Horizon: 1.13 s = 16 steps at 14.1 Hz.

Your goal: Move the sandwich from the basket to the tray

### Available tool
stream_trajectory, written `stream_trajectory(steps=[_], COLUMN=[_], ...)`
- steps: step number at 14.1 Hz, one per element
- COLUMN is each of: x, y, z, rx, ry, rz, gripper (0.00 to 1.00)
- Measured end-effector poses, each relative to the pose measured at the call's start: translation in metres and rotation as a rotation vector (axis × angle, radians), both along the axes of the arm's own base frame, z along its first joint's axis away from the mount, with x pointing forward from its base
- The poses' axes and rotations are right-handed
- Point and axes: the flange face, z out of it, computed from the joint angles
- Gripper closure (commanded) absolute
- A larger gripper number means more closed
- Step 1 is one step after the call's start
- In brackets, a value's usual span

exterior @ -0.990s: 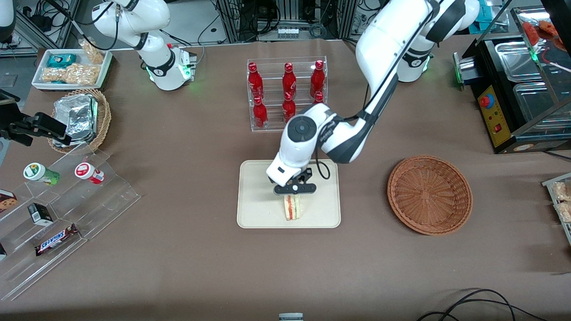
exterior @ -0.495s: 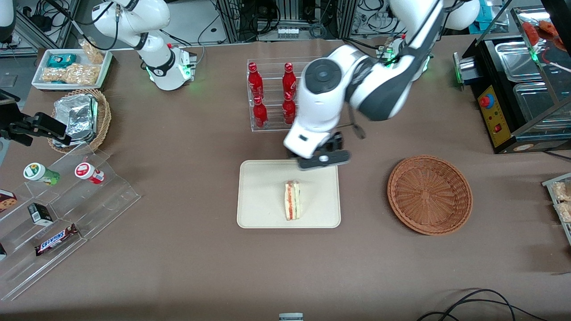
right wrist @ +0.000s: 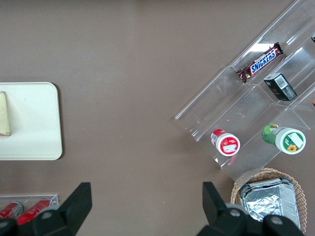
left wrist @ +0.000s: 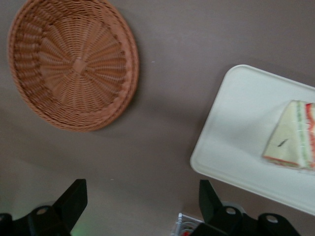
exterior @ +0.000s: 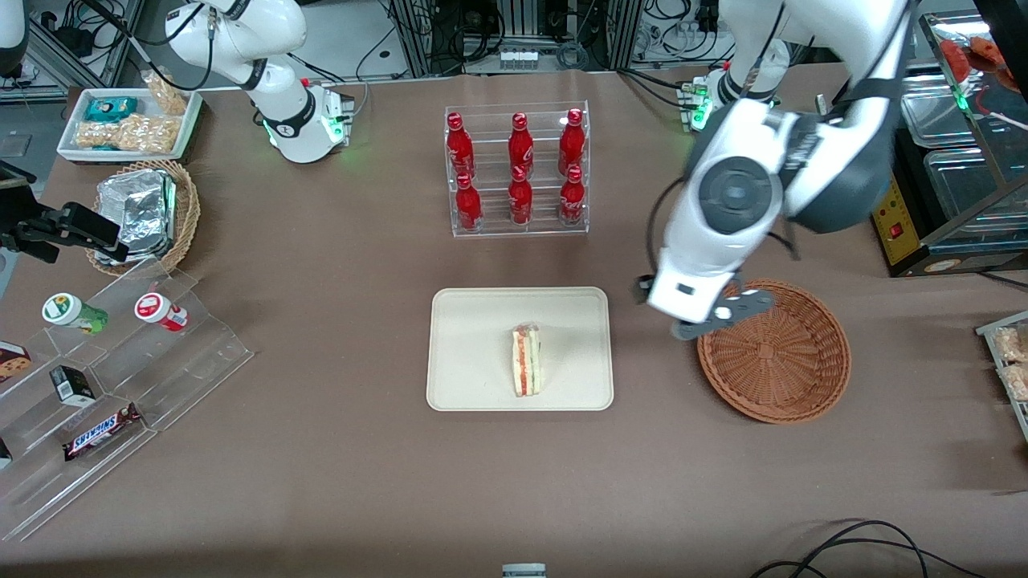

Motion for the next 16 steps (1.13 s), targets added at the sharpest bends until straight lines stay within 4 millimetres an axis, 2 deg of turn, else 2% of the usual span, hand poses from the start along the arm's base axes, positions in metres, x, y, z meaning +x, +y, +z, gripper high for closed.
stream_trajectory(steps=[6,11,13,16], x=[-0.038,-0.040,-0.039,-0.033], y=[0.113,0.194,0.212,0.216], z=[0.046,0.077,0.088,0.105], rx=[-0.003,-0.040,-0.051,-0.056], ry=[0.041,0.022,0.004,-0.052], rz=[-0.088,-0.174,-0.228,-0.280], gripper=[0.00,0.00,0.00,0.00])
